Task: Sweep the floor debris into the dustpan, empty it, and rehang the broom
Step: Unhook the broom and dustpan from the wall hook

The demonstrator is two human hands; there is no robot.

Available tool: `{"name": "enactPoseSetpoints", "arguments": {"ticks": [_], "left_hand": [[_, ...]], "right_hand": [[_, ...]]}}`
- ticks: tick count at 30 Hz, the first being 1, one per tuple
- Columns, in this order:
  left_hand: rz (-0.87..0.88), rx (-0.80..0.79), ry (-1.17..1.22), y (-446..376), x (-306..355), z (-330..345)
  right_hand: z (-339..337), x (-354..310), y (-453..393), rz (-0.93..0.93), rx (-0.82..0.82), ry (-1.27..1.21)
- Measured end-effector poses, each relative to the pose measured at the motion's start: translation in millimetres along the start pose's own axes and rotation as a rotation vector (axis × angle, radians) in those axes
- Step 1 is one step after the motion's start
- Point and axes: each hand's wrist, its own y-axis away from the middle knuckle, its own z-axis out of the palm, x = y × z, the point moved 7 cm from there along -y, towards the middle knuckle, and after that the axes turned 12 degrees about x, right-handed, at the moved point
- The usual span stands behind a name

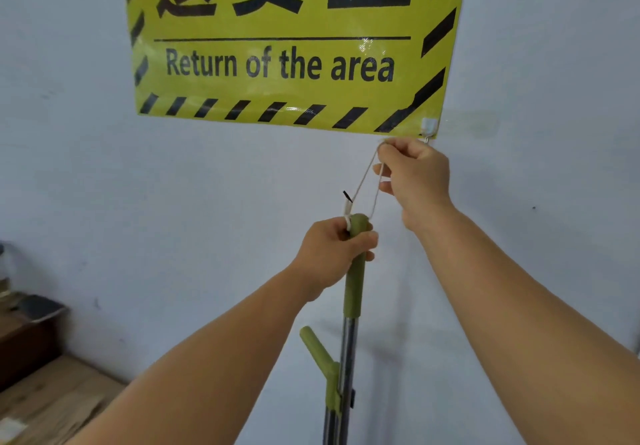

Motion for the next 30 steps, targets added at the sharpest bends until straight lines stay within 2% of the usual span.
{"name": "enactPoseSetpoints", "arguments": {"ticks": [5,9,13,16,18,22,30], "left_hand": [[0.003,0.149,-0.053,29,-1,-61],[0.02,0.281,-0.078,61,7,-120],[0.042,0.355,-0.096,100,21,-169],[0.047,0.432,-0.147,132,28,-204],[0.05,0.482,-0.204,150,32,-221],[0.052,0.582,-0.351,199,40,-270],[0.046,0.674,-0.496,295,59,-381]], "right_hand": [[15,26,52,0.221,-0.112,-0.018],[21,68,125,0.418,-0.191,0.025],[37,97,228,0.568,-0.43,0.069],[59,93,314,0.594,-0.682,0.051],[70,88,355,0.561,-0.782,0.015],[91,63,424,0.44,-0.817,0.017],[142,2,543,0.487,-0.933,-0.188]]}}
